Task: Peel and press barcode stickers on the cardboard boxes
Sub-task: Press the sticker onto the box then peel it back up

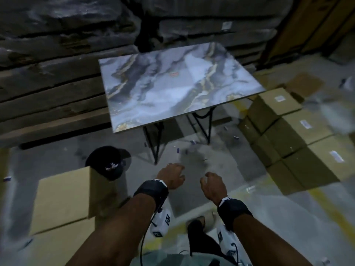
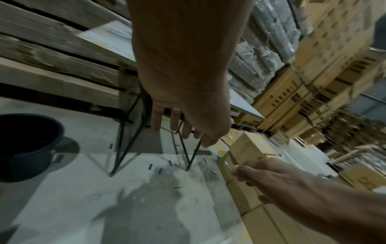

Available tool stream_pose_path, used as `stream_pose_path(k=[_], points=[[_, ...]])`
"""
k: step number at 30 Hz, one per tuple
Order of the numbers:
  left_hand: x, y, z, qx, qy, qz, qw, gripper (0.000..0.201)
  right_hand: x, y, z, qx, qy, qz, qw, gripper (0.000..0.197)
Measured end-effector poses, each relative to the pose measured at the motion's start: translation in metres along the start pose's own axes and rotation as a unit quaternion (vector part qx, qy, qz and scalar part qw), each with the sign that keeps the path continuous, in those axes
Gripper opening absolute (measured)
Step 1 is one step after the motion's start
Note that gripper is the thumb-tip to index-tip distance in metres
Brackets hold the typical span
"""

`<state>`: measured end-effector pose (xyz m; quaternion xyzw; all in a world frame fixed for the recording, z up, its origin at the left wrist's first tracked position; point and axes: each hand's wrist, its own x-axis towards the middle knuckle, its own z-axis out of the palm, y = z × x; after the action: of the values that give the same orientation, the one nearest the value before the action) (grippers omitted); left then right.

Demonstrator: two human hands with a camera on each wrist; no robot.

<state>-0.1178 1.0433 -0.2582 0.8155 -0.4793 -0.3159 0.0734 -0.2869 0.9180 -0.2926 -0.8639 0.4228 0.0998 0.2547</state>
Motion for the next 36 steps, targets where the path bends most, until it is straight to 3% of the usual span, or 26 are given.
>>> stream_pose_path(k=[9,13,16,27,31,34,36], points=[[0.153,0.136,-0.024,0.046,-0.064,0.095,0.992,0.070,0.073,0.138,-0.082,0.044,0.047,0.115,0.991,0.047],[0.217,0.195,-0.032,0.071,-0.065,0.129,0.987,0.055,0.102,0.192,-0.115,0.071,0.075,0.159,0.982,0.045],[0.252,0.230,-0.035,0.081,-0.063,0.147,0.984,0.055,0.115,0.225,-0.134,0.074,0.073,0.179,0.978,0.046],[0.354,0.320,-0.038,0.130,-0.125,0.193,0.965,0.052,0.160,0.294,-0.188,0.134,0.075,0.243,0.958,0.045],[0.402,0.352,-0.050,0.137,-0.138,0.213,0.957,0.063,0.197,0.316,-0.214,0.140,0.095,0.253,0.953,0.043],[0.452,0.374,-0.063,0.135,-0.152,0.229,0.952,0.046,0.245,0.346,-0.220,0.145,0.108,0.271,0.945,0.056],[0.488,0.390,-0.077,0.116,-0.161,0.239,0.951,0.048,0.277,0.362,-0.235,0.146,0.107,0.266,0.947,0.076]])
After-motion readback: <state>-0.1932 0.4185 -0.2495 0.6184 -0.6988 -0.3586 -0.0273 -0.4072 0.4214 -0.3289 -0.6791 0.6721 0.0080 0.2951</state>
